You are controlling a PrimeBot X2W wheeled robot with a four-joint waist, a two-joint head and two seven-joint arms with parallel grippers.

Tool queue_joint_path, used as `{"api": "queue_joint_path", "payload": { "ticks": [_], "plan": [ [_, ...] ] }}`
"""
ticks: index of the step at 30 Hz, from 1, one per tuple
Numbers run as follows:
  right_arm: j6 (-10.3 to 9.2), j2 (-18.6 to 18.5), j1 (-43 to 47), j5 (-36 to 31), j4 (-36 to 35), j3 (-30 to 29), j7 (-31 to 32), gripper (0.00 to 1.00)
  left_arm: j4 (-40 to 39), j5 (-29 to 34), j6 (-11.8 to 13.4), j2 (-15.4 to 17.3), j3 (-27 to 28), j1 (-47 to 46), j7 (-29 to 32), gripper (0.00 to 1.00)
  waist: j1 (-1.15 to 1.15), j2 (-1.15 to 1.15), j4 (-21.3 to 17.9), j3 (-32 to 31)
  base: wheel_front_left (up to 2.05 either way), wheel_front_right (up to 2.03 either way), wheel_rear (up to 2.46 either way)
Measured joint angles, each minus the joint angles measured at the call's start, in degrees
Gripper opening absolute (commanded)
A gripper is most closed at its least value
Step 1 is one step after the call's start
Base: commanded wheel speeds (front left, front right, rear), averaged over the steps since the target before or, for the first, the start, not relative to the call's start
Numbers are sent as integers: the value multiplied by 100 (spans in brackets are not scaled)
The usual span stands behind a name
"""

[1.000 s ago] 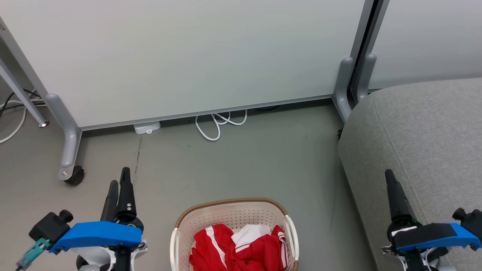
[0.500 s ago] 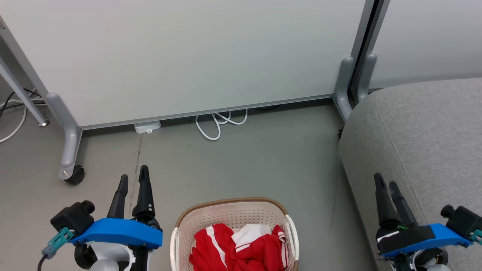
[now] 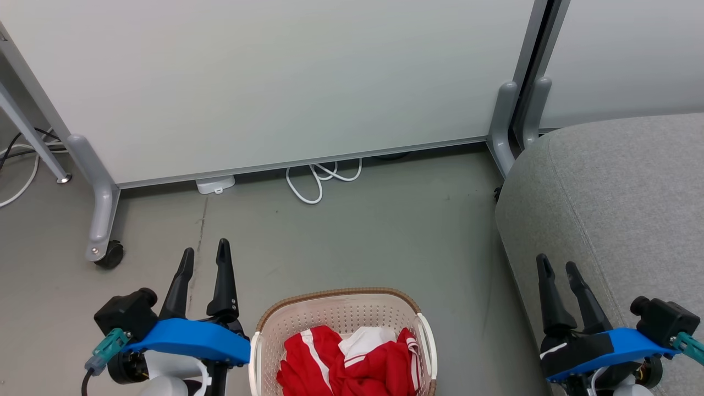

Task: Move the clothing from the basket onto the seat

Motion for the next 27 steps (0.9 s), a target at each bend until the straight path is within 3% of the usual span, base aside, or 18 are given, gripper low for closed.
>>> {"api": "queue_joint_path", "payload": {
  "ticks": [27],
  "plan": [
    [1,-13,-29,-1522,4,153,-374,100,116,1506,-145,4,-325,-104,-371,100,0,0,66,25,0,0,0]
  ]
}}
